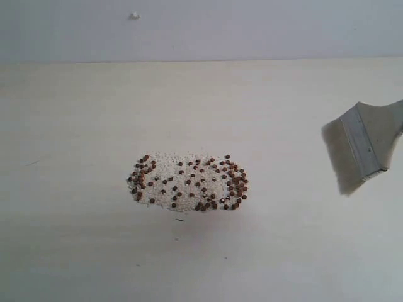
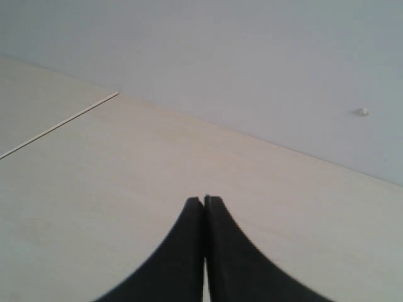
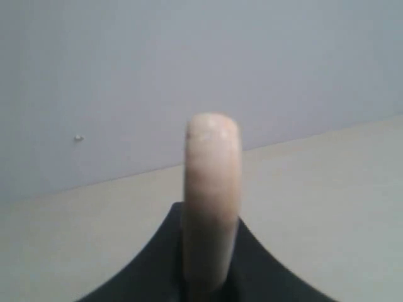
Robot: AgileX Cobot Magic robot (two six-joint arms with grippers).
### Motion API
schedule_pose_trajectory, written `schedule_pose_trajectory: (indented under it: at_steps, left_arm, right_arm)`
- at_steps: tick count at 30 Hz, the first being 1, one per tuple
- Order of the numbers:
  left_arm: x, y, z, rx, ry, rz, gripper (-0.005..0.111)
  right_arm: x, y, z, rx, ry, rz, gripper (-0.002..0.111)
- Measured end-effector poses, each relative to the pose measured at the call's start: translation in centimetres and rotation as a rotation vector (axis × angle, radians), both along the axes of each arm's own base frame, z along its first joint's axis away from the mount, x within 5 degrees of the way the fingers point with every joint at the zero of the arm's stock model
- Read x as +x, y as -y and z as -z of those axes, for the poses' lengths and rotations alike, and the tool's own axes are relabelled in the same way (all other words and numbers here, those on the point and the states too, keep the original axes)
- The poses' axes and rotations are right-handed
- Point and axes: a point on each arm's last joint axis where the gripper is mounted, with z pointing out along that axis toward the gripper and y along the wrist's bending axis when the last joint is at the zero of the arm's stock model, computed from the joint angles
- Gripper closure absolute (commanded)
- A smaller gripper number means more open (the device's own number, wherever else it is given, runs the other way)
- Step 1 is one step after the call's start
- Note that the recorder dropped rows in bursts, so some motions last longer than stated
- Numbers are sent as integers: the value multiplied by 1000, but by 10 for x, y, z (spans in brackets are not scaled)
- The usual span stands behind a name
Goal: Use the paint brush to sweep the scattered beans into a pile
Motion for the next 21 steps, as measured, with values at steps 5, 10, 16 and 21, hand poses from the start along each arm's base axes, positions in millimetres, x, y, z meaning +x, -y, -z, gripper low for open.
schedule_pose_trajectory:
  at_steps: [5,10,16,21]
  left_arm:
    - [0,0,0,0,0,0,107]
    - [0,0,0,0,0,0,107]
    - [0,0,0,0,0,0,107]
    - [0,0,0,0,0,0,107]
  right_arm:
    - [-5,-6,-8,-37,91,-96,108]
    - [-10,-11,-12,2,109,-158,108]
    - [-11,-11,-12,40,102,-164,108]
    - [-11,-11,-12,41,99,-165,108]
